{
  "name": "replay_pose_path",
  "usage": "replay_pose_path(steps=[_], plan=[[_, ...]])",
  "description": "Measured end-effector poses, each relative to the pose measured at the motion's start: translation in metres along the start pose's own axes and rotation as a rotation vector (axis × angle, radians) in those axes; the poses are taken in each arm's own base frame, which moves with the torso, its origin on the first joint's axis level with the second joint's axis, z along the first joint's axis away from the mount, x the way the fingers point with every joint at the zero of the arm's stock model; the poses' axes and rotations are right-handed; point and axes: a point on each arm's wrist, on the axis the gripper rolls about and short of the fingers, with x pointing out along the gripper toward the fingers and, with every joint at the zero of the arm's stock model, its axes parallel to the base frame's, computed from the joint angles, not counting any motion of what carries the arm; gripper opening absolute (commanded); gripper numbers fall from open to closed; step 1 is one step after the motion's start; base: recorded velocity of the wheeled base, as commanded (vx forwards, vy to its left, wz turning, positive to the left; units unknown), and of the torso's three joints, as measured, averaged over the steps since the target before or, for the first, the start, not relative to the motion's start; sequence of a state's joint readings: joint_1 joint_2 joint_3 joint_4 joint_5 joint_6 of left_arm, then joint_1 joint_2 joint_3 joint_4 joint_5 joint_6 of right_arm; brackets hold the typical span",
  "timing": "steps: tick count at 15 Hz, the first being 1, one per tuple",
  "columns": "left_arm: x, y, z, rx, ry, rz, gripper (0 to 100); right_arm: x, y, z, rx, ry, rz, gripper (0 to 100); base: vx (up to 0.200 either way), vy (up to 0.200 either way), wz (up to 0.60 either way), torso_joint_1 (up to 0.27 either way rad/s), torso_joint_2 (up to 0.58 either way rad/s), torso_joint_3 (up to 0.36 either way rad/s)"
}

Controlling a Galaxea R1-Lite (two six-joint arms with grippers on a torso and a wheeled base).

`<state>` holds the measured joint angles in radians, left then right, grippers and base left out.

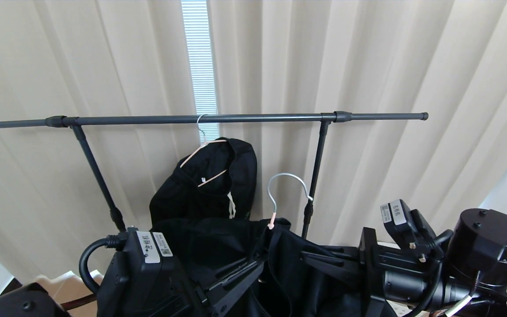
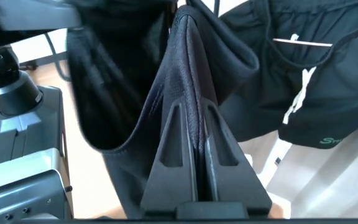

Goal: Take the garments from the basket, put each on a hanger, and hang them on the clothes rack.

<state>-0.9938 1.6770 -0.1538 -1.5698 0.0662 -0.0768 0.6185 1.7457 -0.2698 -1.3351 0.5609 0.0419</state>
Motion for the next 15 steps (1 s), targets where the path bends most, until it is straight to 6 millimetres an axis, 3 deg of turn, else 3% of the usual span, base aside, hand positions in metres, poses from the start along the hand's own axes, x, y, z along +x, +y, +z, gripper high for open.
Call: replay_pose_path(steps=[6, 10, 12, 15], plan=[[0.001, 0.005, -0.004, 0.006, 0.018, 0.02, 100, -0.004, 0.002, 0.001, -0.018, -0.026, 0.0, 0, 0.0, 0.0, 0.0, 0.0, 0.0, 0.0], [-0.003, 0.012, 0.005, 0.089, -0.017, 0.055, 100, -0.01, -0.006, 0.002, -0.017, -0.033, 0.001, 0, 0.0, 0.0, 0.0, 0.0, 0.0, 0.0], [-0.006, 0.03, 0.012, 0.118, -0.044, 0.128, 100, -0.018, -0.011, 0.004, -0.017, -0.039, 0.026, 0, 0.0, 0.0, 0.0, 0.0, 0.0, 0.0], [-0.016, 0.073, 0.023, 0.15, -0.075, 0.154, 100, -0.032, -0.025, 0.005, -0.015, -0.047, 0.039, 0, 0.0, 0.0, 0.0, 0.0, 0.0, 0.0]])
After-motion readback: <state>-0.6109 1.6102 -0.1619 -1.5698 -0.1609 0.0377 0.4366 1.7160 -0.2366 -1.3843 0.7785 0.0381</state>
